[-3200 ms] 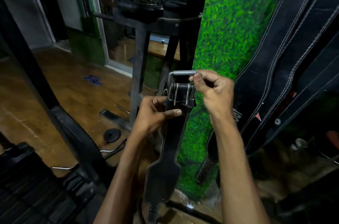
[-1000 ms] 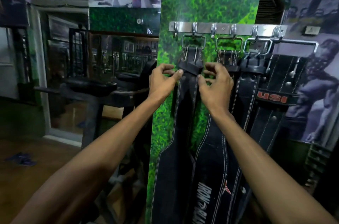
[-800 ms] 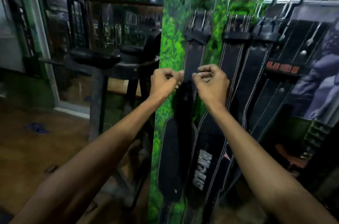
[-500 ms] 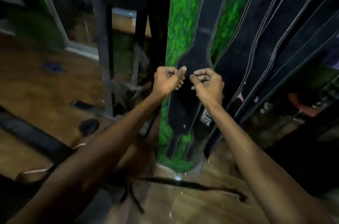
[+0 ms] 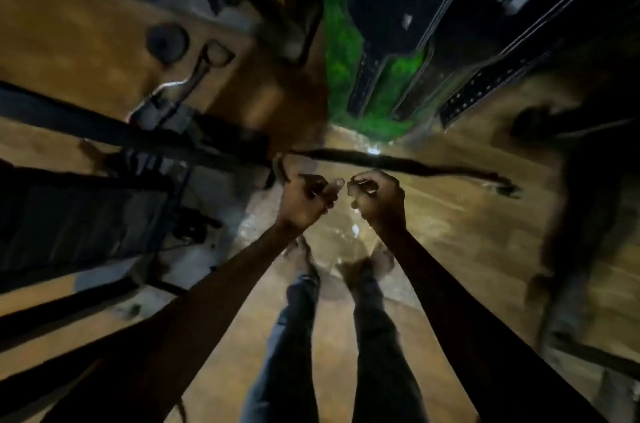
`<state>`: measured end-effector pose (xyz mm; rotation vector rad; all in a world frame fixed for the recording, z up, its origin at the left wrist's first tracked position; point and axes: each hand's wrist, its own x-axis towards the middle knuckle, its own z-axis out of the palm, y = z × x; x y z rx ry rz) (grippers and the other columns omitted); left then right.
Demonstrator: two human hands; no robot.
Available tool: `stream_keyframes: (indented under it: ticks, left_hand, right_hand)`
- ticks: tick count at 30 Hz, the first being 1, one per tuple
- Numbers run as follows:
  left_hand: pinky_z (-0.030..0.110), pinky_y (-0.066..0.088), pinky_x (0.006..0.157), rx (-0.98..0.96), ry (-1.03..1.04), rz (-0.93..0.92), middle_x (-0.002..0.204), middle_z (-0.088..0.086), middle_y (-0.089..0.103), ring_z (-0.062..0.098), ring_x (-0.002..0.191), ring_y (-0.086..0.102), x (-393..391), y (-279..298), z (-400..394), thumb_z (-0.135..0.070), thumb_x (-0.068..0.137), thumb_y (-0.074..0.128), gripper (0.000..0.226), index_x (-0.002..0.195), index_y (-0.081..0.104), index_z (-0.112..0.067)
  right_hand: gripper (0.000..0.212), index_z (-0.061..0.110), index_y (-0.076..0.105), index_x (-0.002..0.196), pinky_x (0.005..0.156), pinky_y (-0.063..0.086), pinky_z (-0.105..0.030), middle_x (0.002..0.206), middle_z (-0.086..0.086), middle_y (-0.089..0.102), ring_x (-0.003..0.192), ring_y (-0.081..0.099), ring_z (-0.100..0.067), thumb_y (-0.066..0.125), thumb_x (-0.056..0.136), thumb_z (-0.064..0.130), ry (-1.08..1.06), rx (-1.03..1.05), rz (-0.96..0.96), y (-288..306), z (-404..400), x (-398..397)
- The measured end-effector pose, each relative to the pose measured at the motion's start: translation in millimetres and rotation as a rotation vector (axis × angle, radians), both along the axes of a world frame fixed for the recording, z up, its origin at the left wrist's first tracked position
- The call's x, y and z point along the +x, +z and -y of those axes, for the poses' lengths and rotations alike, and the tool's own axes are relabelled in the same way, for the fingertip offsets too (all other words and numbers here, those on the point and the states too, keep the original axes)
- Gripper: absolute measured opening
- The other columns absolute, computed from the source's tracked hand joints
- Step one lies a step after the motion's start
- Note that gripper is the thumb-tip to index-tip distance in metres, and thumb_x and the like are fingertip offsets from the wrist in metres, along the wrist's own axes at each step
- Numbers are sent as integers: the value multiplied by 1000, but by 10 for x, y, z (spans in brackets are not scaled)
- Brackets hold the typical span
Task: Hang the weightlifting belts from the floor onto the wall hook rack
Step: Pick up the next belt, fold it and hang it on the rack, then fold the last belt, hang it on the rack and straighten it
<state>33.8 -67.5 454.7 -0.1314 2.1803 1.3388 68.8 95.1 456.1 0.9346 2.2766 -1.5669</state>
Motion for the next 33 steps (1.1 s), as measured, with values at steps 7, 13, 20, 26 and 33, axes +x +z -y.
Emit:
stream_keyframes:
  ticks: [7, 13, 20, 26, 33]
  left_hand:
    - [37, 59, 65, -326, -75, 146, 65, -1, 74, 15, 60, 70, 685, -2114, 493, -49, 92, 67, 43, 66, 71, -15]
    - [42, 57, 91, -677, -207, 12, 124, 10, 67, 30, 110, 67, 703, -3903, 804, -25, 95, 62, 30, 124, 65, -17]
    - [50, 56, 91, -896, -318, -101, 129, 15, 59, 36, 117, 59, 250, -5078, 1146, -5, 87, 63, 49, 135, 55, -9]
    - [48, 56, 86, -792, -219, -75, 128, 16, 60, 37, 115, 61, 161, -5399, 1308, 1, 85, 60, 51, 134, 56, -10]
    - [38, 55, 84, -488, 305, 252, 114, 19, 74, 36, 104, 70, 169, -5409, 1291, -41, 95, 67, 47, 121, 66, -3]
  right_hand:
    - [13, 32, 73, 85, 78, 63, -44, 78, 8, 77, 76, 76, -15, 70, 81, 44, 16, -7, 283, -2324, 416, 609]
    - [12, 26, 70, 95, 76, 59, -34, 82, 9, 76, 85, 74, -15, 71, 89, 36, 137, 241, 224, -4095, 840, 785]
    - [50, 5, 63, 134, 96, 51, -45, 129, -21, 68, 122, 64, -40, 62, 95, 35, 446, 430, 81, -5675, 1396, 555]
    - [56, 11, 53, 142, 89, 52, -40, 132, -15, 64, 116, 63, -33, 65, 96, 41, 612, 470, -14, -6276, 1659, 42]
    - [32, 9, 68, 108, 68, 43, -26, 95, -4, 67, 84, 62, -16, 65, 99, 40, 731, 198, 209, -6045, 1424, -142]
